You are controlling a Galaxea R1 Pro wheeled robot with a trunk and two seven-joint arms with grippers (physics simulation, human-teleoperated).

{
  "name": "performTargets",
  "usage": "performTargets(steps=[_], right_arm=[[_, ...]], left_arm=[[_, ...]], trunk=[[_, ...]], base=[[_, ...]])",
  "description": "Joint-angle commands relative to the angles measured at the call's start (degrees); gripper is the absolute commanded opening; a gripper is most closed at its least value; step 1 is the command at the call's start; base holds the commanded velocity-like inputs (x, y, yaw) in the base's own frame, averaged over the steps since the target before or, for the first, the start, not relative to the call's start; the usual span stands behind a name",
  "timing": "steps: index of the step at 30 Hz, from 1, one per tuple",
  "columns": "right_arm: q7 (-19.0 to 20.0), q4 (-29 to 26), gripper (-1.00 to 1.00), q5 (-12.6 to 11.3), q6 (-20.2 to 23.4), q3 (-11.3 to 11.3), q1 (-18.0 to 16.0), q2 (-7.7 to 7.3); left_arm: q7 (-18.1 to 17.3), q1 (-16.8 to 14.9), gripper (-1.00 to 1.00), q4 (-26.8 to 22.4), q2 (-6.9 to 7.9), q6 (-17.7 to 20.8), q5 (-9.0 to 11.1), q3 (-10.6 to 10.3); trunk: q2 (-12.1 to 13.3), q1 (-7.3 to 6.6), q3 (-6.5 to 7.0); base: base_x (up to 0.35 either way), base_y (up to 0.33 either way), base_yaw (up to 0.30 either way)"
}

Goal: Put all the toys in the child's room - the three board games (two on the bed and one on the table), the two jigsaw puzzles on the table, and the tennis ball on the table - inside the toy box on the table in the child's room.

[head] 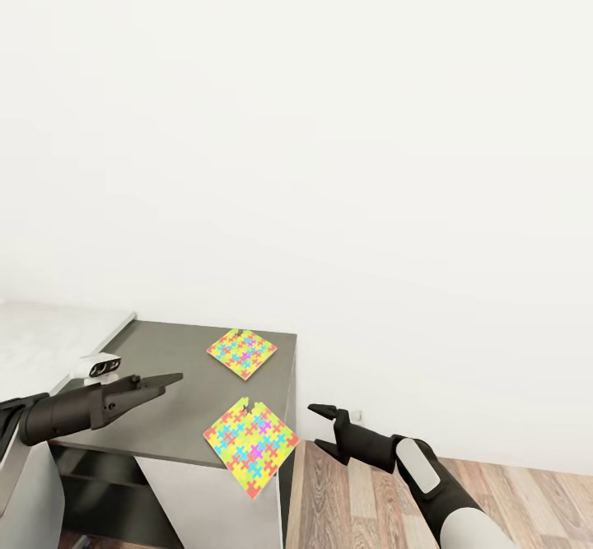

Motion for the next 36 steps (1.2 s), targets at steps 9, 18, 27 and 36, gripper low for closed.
performTargets(steps=[9,18,27,36], right_arm=[[0.1,0.7,1.00,0.3,0.4,-0.4,0.0,-0.50],[0.2,1.1,1.00,0.3,0.4,-0.5,0.0,-0.64],[0.1,1.1,1.00,0.5,0.0,-0.3,0.0,-0.08],[0.1,1.1,1.00,0.6,-1.1,-0.1,0.0,0.13]], left_arm=[[-0.2,0.0,1.00,0.0,-0.14,0.5,0.0,-0.2],[-0.2,0.0,1.00,0.0,-0.09,0.5,0.1,0.0],[-0.2,-0.1,1.00,0.0,-0.70,1.1,0.2,-0.8],[2.7,-0.7,1.00,-0.2,-8.16,1.2,-0.5,-7.4]], trunk=[[0.0,0.00,-0.06],[0.0,0.00,-0.06],[-2.8,1.54,-1.32],[-3.2,1.76,-1.50]], base=[[0.000,0.000,0.000],[0.000,0.000,0.000],[0.000,0.000,0.000],[0.000,0.000,0.000]])
